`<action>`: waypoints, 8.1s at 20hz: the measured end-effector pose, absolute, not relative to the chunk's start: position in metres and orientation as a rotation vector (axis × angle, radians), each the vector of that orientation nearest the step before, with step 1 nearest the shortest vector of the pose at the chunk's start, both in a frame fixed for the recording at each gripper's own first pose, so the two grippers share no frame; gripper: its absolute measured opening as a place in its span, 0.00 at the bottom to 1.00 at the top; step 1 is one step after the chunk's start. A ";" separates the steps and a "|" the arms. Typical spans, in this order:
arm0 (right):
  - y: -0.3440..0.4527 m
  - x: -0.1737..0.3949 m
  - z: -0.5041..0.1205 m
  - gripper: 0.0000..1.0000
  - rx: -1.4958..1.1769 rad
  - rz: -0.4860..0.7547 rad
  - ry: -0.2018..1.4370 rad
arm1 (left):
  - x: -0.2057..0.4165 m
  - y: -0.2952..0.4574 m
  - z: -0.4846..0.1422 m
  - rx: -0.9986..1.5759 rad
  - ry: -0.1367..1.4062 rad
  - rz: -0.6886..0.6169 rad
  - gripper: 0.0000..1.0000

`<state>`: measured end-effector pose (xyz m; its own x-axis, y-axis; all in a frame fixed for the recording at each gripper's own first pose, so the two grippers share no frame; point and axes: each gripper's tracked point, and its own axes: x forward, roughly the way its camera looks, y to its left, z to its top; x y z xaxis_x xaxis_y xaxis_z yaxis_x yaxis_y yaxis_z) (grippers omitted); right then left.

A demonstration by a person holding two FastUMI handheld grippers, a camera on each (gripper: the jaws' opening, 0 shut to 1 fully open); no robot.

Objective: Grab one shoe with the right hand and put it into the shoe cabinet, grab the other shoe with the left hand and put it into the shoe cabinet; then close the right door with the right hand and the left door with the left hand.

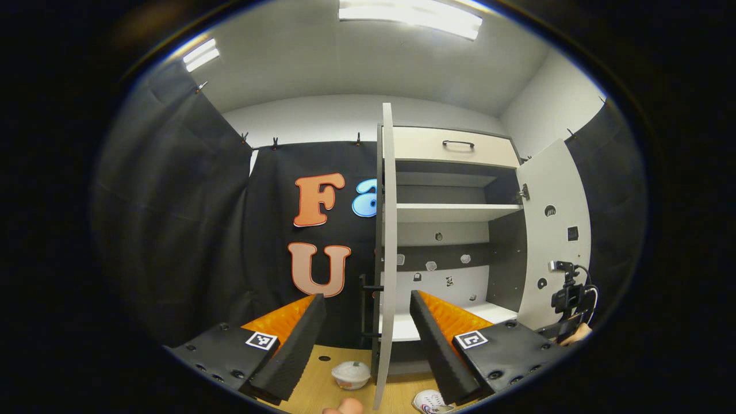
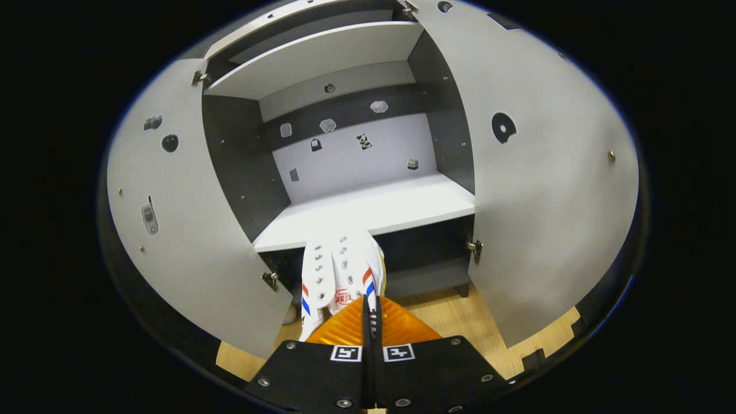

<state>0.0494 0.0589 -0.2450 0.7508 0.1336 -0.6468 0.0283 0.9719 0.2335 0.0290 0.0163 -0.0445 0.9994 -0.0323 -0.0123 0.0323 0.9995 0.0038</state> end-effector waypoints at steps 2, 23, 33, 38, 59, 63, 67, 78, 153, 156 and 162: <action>0.043 0.050 -0.218 0.00 0.250 0.029 0.703 | 0.033 0.023 -0.051 0.002 0.017 -0.028 0.94; 0.036 0.018 -0.120 0.92 0.185 -0.052 0.603 | 0.058 0.040 -0.089 -0.055 0.047 -0.020 0.94; 0.035 -0.089 0.015 0.93 0.117 0.010 0.302 | 0.027 -0.045 -0.150 -0.078 0.137 -0.153 0.96; 0.039 -0.129 0.036 0.93 0.124 0.075 0.242 | 0.013 -0.091 -0.211 -0.040 0.219 -0.200 0.94; 0.037 -0.192 0.068 0.93 0.035 0.155 0.086 | -0.064 -0.118 -0.581 -0.046 0.926 -0.146 0.98; 0.037 -0.198 0.054 0.93 0.042 0.175 0.109 | -0.059 -0.124 -0.597 -0.083 0.977 -0.136 1.00; 0.036 -0.201 0.048 0.93 0.053 0.192 0.115 | -0.062 -0.145 -0.600 -0.122 0.994 -0.202 0.80; 0.012 -0.219 0.058 0.93 0.089 0.185 0.065 | -0.040 -0.175 -0.553 -0.215 0.935 -0.291 0.06; -0.094 -0.244 0.052 0.93 0.055 0.117 -0.019 | 0.362 -0.221 -0.362 -0.209 0.796 -0.094 0.06; -0.093 -0.241 0.047 0.93 0.060 0.115 -0.011 | 0.370 -0.232 -0.350 -0.243 0.740 -0.141 0.34; -0.085 -0.243 0.055 0.93 0.080 0.126 -0.019 | 0.346 -0.225 -0.275 -0.142 0.523 -0.152 0.97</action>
